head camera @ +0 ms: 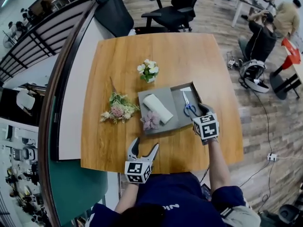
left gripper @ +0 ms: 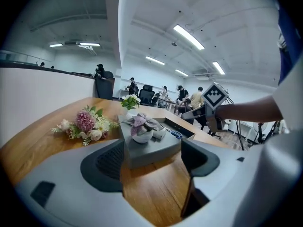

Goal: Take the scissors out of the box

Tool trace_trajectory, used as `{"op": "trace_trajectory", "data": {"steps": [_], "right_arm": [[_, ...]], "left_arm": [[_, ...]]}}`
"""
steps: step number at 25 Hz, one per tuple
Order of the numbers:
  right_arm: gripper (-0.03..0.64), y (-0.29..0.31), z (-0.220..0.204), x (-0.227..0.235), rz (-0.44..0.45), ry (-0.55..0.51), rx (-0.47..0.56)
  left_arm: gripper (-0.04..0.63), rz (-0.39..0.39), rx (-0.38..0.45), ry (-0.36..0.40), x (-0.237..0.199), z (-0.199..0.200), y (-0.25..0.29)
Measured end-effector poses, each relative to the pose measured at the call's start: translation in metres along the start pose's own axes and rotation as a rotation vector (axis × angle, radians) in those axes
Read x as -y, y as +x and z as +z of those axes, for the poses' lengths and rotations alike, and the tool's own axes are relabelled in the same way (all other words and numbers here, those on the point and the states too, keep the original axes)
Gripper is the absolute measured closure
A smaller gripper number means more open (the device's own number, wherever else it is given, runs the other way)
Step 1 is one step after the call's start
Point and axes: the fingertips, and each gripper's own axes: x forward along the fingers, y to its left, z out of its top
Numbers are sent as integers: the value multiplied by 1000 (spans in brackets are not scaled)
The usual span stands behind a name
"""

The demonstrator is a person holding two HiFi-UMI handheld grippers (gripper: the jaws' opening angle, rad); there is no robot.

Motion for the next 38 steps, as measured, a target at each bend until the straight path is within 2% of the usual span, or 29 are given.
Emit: {"op": "trace_trajectory", "data": {"steps": [10, 15, 19, 31, 34, 35, 38], "right_arm": [[434, 64, -32, 9, 88, -3, -259], [439, 83, -55, 15, 93, 19, -390], [437, 91, -67, 18, 84, 36, -455], [460, 96, -70, 17, 88, 29, -498], [485, 97, -69, 17, 99, 42, -496], [513, 97, -68, 18, 98, 46, -490], [520, 96, -69, 16, 80, 10, -456]], "left_arm": [[221, 153, -13, -86, -36, -10, -14], [221, 207, -18, -123, -48, -15, -19], [221, 232, -26, -138, -54, -18, -21], [221, 241, -34, -138, -63, -19, -19], [221, 234, -34, -135, -59, -18, -16], [221, 232, -32, -134, -58, -18, -16], [221, 229, -21, -135, -57, -15, -17]]}}
